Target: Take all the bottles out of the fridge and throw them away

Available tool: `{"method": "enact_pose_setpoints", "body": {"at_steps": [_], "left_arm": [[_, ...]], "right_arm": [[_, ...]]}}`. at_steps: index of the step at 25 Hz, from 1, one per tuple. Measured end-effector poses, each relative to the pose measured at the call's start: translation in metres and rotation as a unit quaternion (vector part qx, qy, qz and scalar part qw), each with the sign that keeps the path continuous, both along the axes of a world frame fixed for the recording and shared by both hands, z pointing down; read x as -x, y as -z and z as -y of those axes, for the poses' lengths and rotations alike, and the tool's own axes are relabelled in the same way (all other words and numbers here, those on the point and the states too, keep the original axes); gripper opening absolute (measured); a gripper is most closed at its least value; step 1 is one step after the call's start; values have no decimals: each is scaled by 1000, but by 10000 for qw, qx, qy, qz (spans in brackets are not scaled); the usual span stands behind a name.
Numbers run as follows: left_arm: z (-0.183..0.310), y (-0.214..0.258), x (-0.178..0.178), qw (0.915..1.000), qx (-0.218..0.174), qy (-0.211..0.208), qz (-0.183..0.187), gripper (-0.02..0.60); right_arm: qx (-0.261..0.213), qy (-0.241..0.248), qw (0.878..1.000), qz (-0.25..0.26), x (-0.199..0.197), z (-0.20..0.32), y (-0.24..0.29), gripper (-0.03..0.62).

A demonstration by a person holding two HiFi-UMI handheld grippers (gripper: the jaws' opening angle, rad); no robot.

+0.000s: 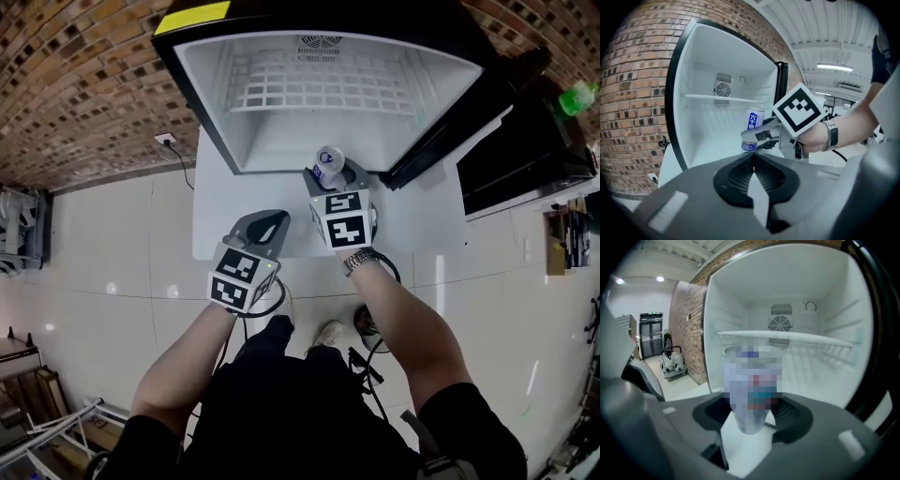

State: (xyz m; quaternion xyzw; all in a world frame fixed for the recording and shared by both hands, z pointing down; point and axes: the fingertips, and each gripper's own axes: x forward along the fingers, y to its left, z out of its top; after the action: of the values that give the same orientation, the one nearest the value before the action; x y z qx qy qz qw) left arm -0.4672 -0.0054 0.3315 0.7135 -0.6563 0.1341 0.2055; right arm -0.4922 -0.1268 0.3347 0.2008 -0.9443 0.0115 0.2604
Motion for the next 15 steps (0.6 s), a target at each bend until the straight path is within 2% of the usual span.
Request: {"method": "enact_pose_setpoints", "body": {"at_steps": [7,15], "left_arm": [[11,4,-94,9989,29,-460,42,3],[23,-8,-217,9945,69,-1043,54,3]], "right_arm": [[43,-328,9994,64,-116,-10,13,258],[176,-792,9967,-85,-261,-28,-6,258]]}}
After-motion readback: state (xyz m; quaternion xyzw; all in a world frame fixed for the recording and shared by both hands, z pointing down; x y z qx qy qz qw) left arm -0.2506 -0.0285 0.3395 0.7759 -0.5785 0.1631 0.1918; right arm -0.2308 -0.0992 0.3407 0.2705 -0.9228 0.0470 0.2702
